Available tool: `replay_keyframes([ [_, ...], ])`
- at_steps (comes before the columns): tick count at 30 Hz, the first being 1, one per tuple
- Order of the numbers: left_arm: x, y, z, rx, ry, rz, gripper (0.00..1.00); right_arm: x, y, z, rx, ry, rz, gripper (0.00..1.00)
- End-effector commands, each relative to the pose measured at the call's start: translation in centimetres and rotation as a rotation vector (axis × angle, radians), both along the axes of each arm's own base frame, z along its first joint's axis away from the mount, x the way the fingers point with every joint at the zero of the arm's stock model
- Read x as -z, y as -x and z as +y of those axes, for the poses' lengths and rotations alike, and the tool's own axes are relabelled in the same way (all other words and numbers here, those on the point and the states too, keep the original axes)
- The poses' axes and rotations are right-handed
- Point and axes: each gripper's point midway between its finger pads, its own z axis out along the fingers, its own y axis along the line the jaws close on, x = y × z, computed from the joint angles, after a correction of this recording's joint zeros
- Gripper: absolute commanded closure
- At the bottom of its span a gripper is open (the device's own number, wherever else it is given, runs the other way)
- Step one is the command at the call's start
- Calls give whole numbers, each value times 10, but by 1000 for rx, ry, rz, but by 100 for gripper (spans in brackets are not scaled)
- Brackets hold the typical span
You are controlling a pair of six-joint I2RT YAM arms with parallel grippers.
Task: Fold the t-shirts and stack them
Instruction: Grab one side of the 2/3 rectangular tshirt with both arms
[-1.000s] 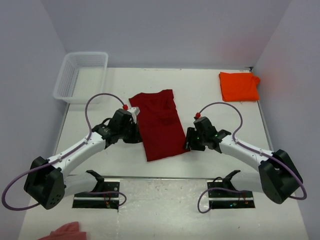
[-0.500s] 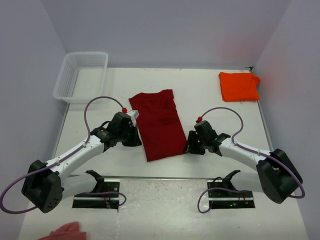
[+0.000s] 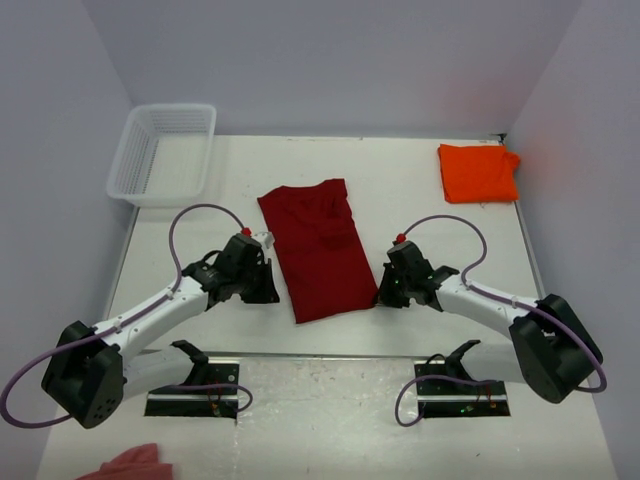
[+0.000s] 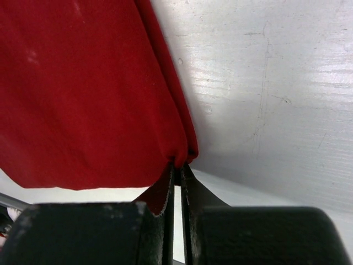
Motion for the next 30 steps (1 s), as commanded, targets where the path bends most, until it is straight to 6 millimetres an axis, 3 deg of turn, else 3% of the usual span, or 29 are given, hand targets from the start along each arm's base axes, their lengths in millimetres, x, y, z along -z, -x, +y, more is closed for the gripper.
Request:
replay_keyframes([
  [1, 8, 10, 4, -38, -8, 43, 89, -2, -7, 4, 8, -9, -19, 100],
  [5, 9, 18, -2, -31, 33, 65, 67, -5, -1, 15, -42, -33, -28, 100],
  [11, 1, 22, -14, -30, 127, 65, 58, -16, 11, 32, -89, -73, -37, 100],
  [16, 5, 23, -15, -47, 137, 73, 56, -22, 15, 33, -93, -75, -44, 100],
  [30, 41, 35, -13, -62, 104, 152, 52, -38, 21, 44, -112, -121, -69, 100],
])
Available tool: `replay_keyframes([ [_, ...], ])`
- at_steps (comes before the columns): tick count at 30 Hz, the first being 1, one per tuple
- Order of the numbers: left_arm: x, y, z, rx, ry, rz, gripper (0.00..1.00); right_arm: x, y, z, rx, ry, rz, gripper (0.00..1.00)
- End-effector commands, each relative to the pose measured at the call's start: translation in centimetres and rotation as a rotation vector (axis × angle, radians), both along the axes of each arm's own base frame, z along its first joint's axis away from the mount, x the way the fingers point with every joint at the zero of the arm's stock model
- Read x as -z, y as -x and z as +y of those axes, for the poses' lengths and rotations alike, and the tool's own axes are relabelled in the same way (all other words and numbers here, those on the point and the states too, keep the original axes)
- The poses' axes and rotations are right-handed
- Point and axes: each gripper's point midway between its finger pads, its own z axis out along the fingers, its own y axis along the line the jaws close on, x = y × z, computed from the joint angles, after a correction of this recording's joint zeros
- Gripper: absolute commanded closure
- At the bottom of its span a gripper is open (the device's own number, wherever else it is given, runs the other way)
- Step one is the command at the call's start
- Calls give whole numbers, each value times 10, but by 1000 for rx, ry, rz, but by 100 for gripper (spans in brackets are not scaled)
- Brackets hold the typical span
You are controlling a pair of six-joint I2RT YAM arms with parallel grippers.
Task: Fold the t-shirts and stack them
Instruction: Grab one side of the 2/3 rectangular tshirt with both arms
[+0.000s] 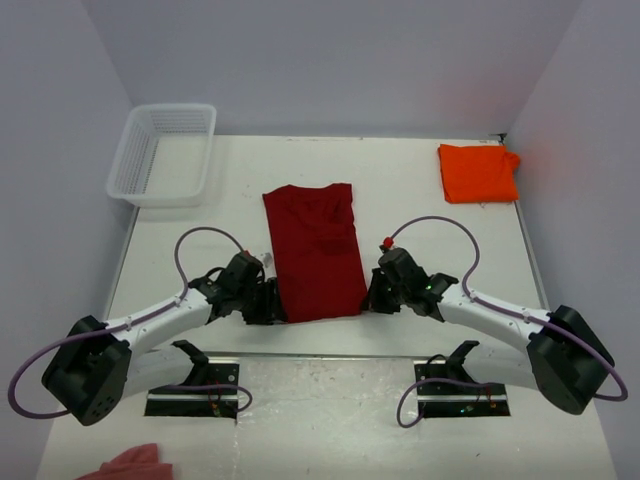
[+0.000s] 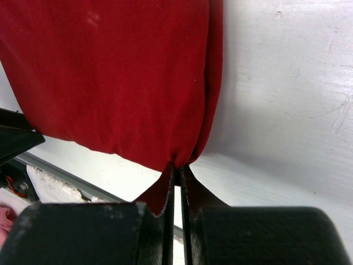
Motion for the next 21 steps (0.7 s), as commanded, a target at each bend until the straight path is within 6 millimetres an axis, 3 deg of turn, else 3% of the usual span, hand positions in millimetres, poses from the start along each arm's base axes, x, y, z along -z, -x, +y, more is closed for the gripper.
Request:
replay_keyframes([
  [1, 3, -4, -9, -7, 35, -8, 52, -12, -3, 7, 9, -31, -17, 100],
  [14, 10, -6, -14, 7, 37, -10, 55, -12, 2, 16, -14, -28, -7, 100],
  [15, 11, -6, -13, 7, 35, -8, 58, -12, 2, 15, -13, -27, -8, 100],
  [17, 14, -3, -11, 5, 27, 1, 81, -13, 2, 15, -9, -26, -11, 100],
  [18, 15, -3, -10, 2, 25, 5, 100, -13, 1, 14, -8, -25, -12, 100],
  [21, 18, -1, -9, 0, 18, 12, 100, -11, 2, 13, -11, -16, -8, 100],
])
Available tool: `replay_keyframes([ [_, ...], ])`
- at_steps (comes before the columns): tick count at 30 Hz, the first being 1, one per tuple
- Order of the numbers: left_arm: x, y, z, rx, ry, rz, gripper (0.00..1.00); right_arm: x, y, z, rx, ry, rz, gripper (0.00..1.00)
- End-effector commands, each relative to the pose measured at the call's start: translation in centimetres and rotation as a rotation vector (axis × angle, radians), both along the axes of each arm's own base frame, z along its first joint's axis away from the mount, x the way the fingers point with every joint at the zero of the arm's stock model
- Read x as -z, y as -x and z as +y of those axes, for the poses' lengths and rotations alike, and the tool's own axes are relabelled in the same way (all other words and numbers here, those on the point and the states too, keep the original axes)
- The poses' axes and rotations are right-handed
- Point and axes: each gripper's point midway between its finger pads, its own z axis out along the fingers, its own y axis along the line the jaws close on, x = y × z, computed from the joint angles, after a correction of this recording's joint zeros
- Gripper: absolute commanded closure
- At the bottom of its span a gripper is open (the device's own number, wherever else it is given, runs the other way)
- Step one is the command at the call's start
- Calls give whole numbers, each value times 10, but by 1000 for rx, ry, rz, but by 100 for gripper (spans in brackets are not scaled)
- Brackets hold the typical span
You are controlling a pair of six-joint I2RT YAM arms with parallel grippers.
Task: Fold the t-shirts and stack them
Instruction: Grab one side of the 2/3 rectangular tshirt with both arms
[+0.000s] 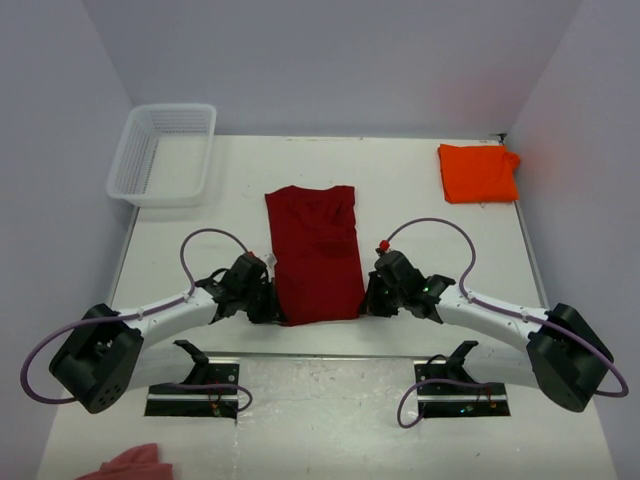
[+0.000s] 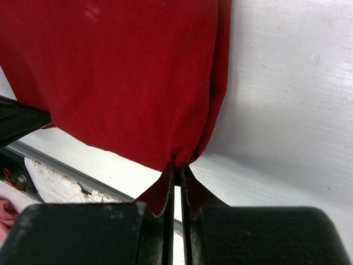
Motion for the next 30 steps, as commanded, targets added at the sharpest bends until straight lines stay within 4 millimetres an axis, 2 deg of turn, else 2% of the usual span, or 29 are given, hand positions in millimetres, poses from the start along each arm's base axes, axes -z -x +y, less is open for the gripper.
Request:
replay_keyframes([
  [1, 6, 2, 2, -5, -14, 5, 100, -12, -8, 7, 13, -16, -25, 100],
  [7, -3, 2, 6, -16, -17, -23, 100, -7, -2, 3, 8, 2, -18, 100],
  [13, -5, 12, 16, -21, -54, -1, 100, -4, 9, 0, -10, 26, -22, 100],
  [19, -15, 22, 25, -37, -51, -10, 100, -2, 33, 2, -34, 39, -4, 100],
  [26, -14, 40, 33, -51, -32, 14, 100, 1, 63, 0, -49, 52, 18, 100],
  [30, -19, 44, 37, -56, -31, 5, 100, -6, 73, 3, -53, 55, 8, 100],
])
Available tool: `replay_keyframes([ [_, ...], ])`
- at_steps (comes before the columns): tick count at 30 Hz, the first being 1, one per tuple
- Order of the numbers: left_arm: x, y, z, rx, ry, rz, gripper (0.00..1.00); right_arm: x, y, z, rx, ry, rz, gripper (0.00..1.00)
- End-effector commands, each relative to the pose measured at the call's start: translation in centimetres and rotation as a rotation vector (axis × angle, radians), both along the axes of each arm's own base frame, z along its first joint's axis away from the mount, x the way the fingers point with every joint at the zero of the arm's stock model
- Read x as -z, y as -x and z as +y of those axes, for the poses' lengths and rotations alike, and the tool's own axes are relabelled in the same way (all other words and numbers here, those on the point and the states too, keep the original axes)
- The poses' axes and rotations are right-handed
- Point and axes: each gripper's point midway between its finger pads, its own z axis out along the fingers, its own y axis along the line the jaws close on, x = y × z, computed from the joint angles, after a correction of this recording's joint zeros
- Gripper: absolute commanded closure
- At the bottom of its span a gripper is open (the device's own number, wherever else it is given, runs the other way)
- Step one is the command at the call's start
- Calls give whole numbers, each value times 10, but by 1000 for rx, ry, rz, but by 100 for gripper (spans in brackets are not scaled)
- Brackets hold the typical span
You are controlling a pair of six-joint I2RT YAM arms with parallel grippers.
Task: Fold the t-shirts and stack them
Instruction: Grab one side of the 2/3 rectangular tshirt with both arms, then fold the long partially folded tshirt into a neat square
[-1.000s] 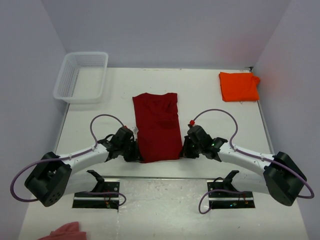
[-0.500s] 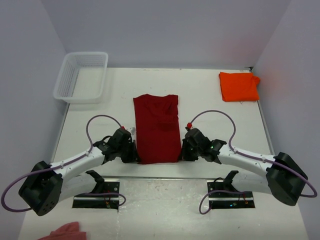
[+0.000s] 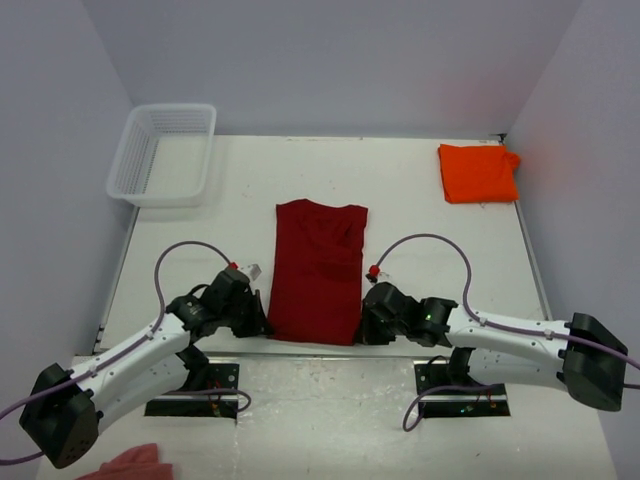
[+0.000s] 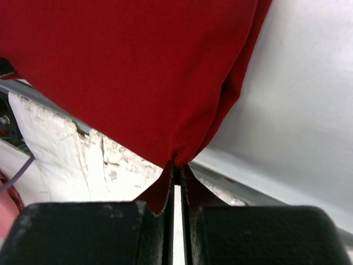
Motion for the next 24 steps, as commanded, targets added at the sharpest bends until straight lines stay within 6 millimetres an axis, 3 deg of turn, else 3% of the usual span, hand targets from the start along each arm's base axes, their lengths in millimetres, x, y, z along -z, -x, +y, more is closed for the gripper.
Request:
replay_keyframes([
  [1, -5, 7, 6, -22, -14, 14, 100, -2, 5, -10, 63, 46, -1, 100],
  [9, -23, 7, 4, -15, 19, -13, 100, -13, 14, -7, 53, 66, -18, 100],
  [14, -49, -3, -3, 1, 57, -87, 100, -21, 13, -10, 60, 98, -50, 100],
  [15, -56, -7, -4, 0, 60, -116, 100, -30, 9, -7, 64, 97, -65, 100],
  [17, -99, -31, -10, -11, 84, -235, 100, -45, -1, -10, 76, 141, -115, 100],
  [19, -118, -46, -13, -6, 62, -295, 100, -57, -14, -18, 96, 207, -174, 100],
  [20, -128, -56, -15, -12, 51, -327, 100, -79, -24, -8, 102, 177, -202, 100],
  [24, -169, -101, -42, -11, 47, -402, 100, -114, -60, -2, 91, 200, -278, 100],
])
